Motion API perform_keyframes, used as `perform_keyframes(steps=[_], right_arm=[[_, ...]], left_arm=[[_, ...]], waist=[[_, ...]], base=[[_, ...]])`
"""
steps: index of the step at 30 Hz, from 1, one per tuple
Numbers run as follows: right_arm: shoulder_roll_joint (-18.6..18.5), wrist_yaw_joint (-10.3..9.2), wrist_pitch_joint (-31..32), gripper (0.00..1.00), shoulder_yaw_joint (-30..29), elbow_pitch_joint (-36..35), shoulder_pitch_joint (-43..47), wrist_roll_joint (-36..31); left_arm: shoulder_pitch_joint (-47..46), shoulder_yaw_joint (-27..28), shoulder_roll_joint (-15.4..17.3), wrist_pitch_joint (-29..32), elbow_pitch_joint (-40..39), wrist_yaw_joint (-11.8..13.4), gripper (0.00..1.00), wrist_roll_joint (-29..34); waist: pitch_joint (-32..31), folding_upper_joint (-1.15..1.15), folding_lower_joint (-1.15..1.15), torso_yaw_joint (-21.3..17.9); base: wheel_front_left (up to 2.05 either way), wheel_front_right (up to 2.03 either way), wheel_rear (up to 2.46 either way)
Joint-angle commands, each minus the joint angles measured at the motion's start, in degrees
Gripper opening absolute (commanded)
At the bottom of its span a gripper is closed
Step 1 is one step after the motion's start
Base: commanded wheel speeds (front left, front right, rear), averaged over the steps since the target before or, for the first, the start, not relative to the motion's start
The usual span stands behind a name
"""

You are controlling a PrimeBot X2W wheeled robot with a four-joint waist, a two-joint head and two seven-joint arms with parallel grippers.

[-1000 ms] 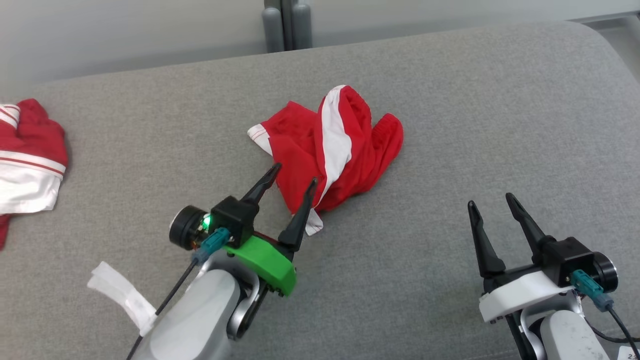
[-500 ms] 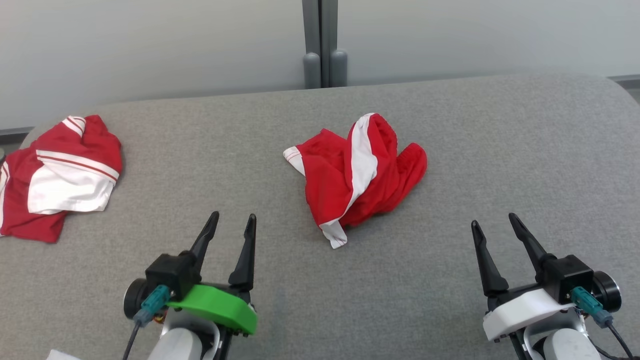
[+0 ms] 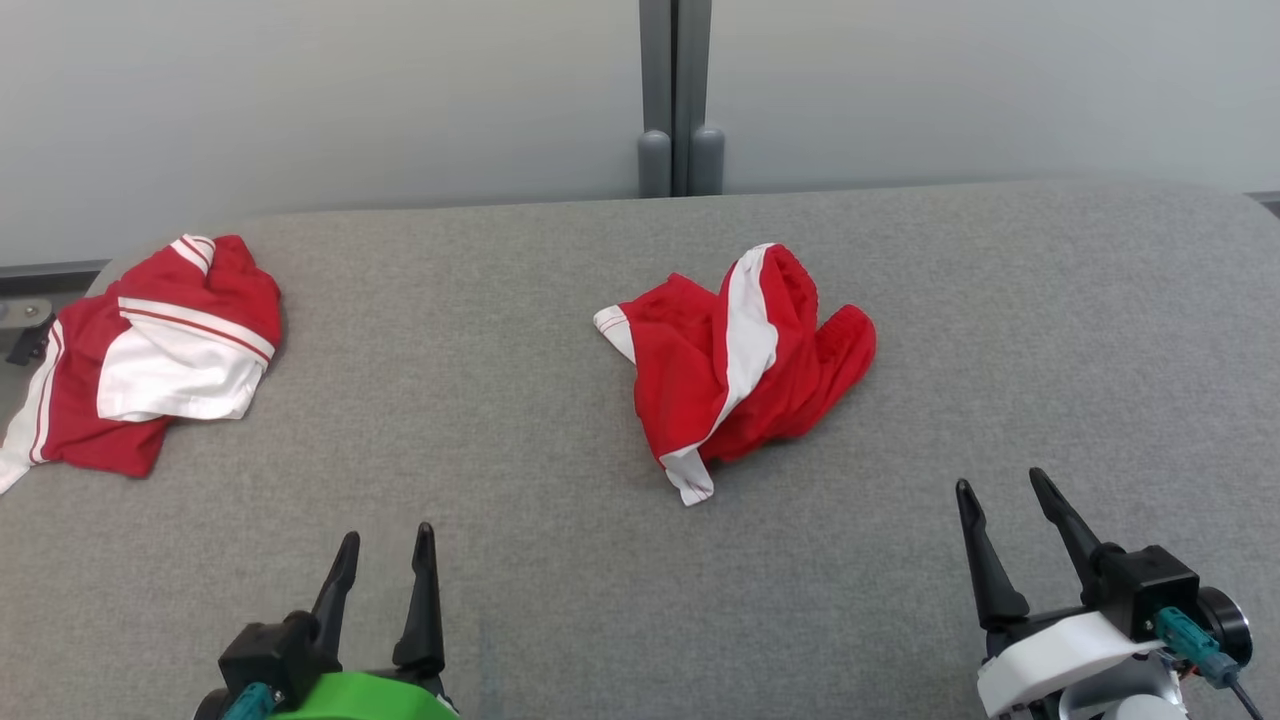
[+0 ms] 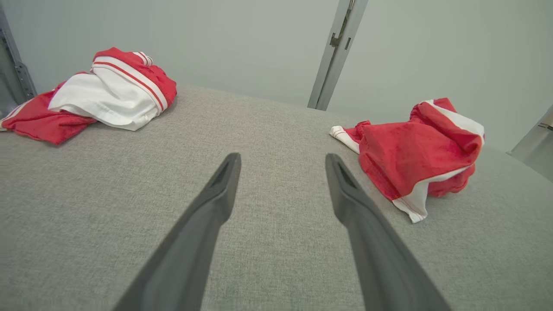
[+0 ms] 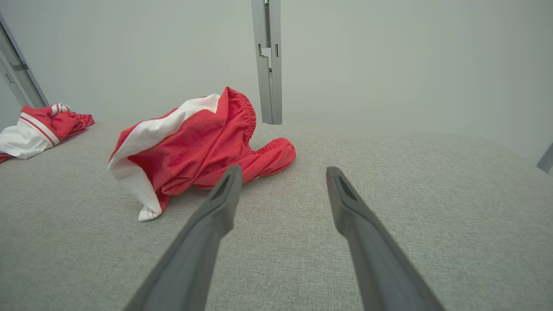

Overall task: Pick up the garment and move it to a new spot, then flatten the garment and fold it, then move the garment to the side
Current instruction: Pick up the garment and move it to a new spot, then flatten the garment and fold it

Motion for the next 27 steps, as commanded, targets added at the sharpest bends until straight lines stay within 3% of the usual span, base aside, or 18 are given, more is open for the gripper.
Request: perform_keyframes(steps=[1,27], right_arm=[[-0.2,-0.08,0.0,1.0,-0.2,0.4,1.0,0.5],[-0.2,-0.08,0.0,1.0,-0.5,1.3,-0.9,1.0]], left_arm=[[1.2,0.4,-0.1,0.0,0.0,-0.4,1.0,0.6],[0.1,1.0,-0.6,-0.1,1.2,-1.3,1.0,-0.5]], waist=[[-0.1,0.0,0.0,0.0],[0.8,0.0,0.0,-0.5]], base=[[0.0,0.0,0.0],[0.0,0.0,0.0]])
